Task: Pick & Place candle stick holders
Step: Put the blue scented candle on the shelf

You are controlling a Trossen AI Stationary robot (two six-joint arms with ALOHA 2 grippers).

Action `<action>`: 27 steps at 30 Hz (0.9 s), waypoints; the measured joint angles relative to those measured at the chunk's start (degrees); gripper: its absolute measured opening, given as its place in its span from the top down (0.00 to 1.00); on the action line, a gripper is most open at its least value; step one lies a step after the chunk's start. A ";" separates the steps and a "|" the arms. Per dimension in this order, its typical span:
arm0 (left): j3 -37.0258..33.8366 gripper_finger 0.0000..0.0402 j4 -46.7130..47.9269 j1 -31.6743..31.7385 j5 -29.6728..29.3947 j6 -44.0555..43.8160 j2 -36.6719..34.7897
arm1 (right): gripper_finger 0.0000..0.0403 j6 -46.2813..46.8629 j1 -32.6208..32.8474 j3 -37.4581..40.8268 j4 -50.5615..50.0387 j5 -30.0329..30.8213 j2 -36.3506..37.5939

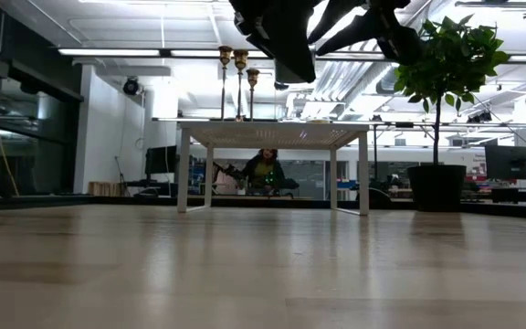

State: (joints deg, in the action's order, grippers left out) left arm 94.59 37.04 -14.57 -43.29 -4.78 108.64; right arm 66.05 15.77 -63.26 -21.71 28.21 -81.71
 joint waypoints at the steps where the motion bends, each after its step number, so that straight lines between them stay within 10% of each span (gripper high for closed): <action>1: 0.00 0.40 0.02 0.00 0.02 0.00 0.00 | 0.84 0.14 0.02 0.00 -0.09 0.03 0.00; 27: -0.07 0.40 0.09 0.00 0.04 0.02 0.00 | 1.00 1.15 -0.03 0.00 -0.70 1.19 0.02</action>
State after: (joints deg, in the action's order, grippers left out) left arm 94.52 37.12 -14.57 -43.24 -4.75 108.64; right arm 67.20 15.75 -63.26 -22.41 29.41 -81.69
